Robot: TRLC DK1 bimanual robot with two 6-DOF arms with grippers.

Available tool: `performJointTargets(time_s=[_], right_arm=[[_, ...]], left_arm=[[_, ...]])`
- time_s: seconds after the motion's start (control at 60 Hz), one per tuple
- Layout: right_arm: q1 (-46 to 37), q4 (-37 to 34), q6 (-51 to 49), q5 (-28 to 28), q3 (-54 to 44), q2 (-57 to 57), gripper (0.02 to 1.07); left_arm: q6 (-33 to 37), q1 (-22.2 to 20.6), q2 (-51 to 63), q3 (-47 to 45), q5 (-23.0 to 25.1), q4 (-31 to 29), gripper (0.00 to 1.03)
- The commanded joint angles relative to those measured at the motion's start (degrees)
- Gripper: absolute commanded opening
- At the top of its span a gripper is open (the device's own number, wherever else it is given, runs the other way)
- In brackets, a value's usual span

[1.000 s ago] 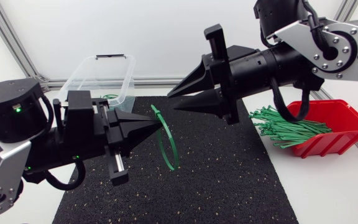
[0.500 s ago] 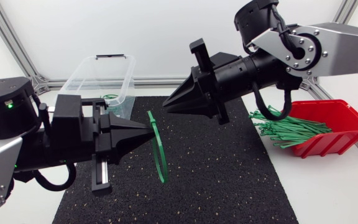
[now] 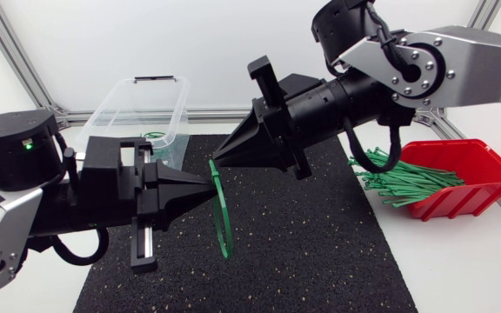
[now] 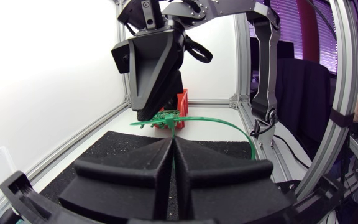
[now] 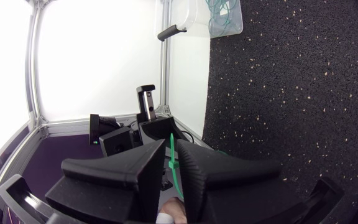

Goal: Take a green cable tie from the red box, thread the tail through the head to close it, then place it in the transparent bin on the left.

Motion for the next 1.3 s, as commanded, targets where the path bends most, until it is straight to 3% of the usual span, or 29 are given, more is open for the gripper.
performJointTargets(time_s=[0.0,0.833,1.083,1.283], right_arm=[[0.66,-0.89,-0.58,0.33,0.41,-0.55,0.23],[2.25,-0.98,-2.16,1.39,-1.17,-0.64,0.23],[2.16,-0.62,-2.33,2.44,-1.88,-1.95,0.08],[2.07,-0.45,-2.42,2.88,-2.05,-2.57,0.08]], left_arm=[[1.26,0.57,1.07,0.83,0.63,0.38,0.03],[1.17,-0.22,1.69,1.8,0.54,0.21,0.03],[0.82,-0.92,1.16,2.5,0.45,-0.23,0.03],[0.73,-1.45,1.07,2.24,0.37,-0.23,0.03]])
